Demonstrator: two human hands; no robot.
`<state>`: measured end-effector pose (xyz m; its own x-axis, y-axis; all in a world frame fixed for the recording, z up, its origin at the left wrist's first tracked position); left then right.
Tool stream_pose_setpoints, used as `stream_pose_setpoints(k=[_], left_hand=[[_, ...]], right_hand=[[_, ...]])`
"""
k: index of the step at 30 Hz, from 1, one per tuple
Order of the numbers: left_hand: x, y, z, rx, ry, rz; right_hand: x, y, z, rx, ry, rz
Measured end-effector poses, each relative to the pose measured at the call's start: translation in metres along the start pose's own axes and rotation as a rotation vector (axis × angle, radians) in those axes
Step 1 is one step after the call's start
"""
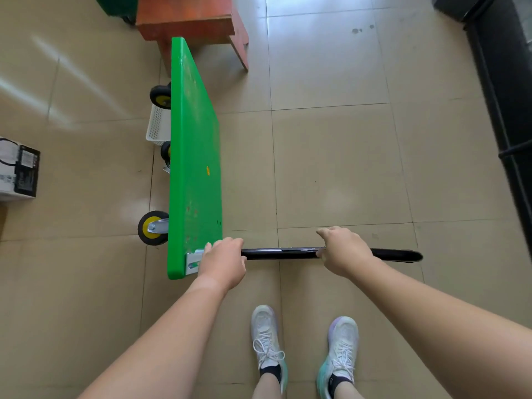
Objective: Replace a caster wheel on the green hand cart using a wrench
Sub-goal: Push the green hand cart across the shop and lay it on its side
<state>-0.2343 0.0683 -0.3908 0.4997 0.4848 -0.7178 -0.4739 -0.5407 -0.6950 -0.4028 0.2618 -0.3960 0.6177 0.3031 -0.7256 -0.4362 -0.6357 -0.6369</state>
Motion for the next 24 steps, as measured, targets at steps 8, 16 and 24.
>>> stream_pose_setpoints(k=[8, 16, 24], left_hand=[[-0.187, -0.104, 0.066, 0.15, -0.088, 0.158], [-0.425, -0.29, 0.117, 0.241, -0.084, 0.51], [-0.567, -0.495, 0.165, 0.402, -0.116, 0.867]], right_hand=[[-0.187, -0.092, -0.049, -0.043, 0.049, 0.231], [-0.444, -0.272, -0.078, -0.155, -0.085, 0.595], [-0.591, -0.492, -0.072, -0.147, -0.197, 0.967]])
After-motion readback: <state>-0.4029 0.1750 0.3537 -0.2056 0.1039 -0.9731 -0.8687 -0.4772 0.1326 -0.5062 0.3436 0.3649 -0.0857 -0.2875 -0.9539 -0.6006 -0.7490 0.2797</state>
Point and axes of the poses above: each hand's wrist, its own y-axis towards the middle knuckle, its own x-axis out of the palm, z = x × y, the point moved 4 cm from there along y, towards the middle knuckle, and after that the axes turned 9 degrees about -x, right-handed, at the moved point
